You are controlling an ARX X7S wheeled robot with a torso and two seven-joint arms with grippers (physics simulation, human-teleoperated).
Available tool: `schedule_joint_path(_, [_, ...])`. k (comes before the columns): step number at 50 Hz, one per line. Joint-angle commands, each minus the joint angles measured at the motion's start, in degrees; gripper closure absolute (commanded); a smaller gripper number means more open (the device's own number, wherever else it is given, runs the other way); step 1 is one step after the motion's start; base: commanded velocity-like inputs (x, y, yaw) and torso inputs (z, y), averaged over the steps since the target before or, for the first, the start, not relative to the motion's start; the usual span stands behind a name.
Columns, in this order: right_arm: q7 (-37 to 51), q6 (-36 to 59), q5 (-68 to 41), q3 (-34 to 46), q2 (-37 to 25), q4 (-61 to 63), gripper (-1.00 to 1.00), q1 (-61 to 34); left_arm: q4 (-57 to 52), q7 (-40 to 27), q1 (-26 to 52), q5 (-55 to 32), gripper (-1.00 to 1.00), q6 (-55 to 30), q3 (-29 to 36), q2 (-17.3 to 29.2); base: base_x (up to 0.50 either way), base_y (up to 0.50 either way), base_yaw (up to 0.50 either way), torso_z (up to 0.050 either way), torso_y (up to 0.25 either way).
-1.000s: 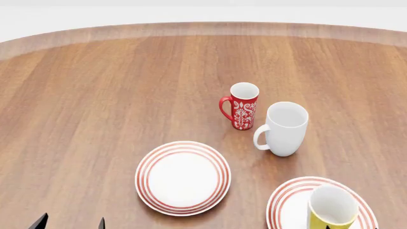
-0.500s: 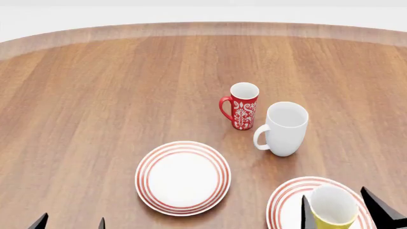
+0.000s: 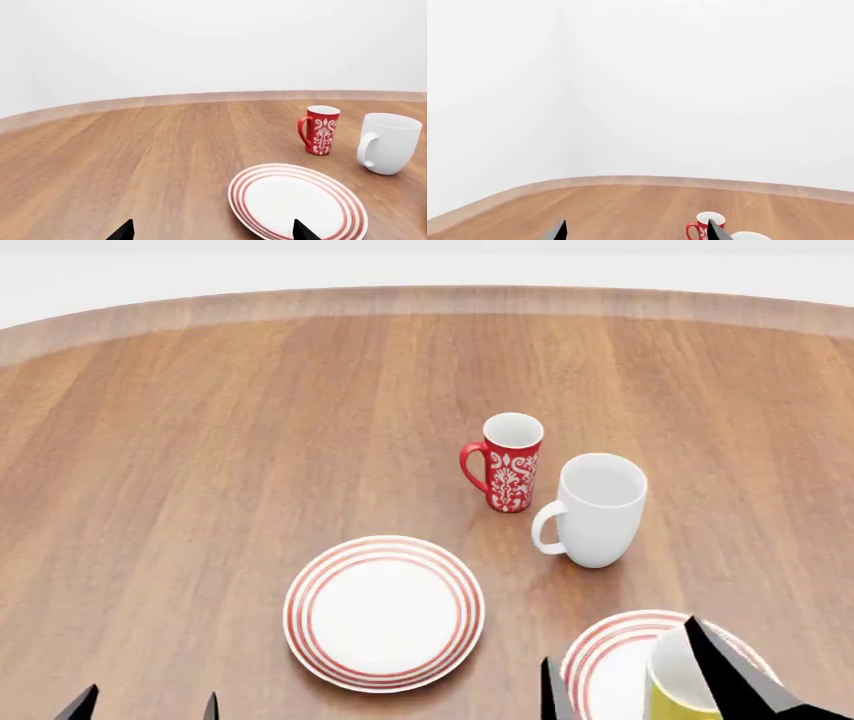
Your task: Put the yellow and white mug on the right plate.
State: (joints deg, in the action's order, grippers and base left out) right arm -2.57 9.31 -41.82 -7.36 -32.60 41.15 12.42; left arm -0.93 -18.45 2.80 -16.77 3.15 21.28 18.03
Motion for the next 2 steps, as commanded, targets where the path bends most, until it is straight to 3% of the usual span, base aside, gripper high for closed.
schedule_joint_path(1, [-1.0, -4.1, -1.5, -1.5, 2.3, 3.5, -1.00, 4.7, -0.6, -0.1, -0.1, -0.4, -1.00, -0.1, 0.0, 0.2, 0.00, 0.00, 0.00, 0.000, 0.000])
schedule_joint_path(2, [-1.1, -4.4, -1.6, -1.6, 2.3, 3.6, -1.00, 4.9, -0.6, -0.2, -0.1, -0.4, -1.00, -0.1, 0.0, 0.2, 0.00, 0.00, 0.00, 0.000, 0.000])
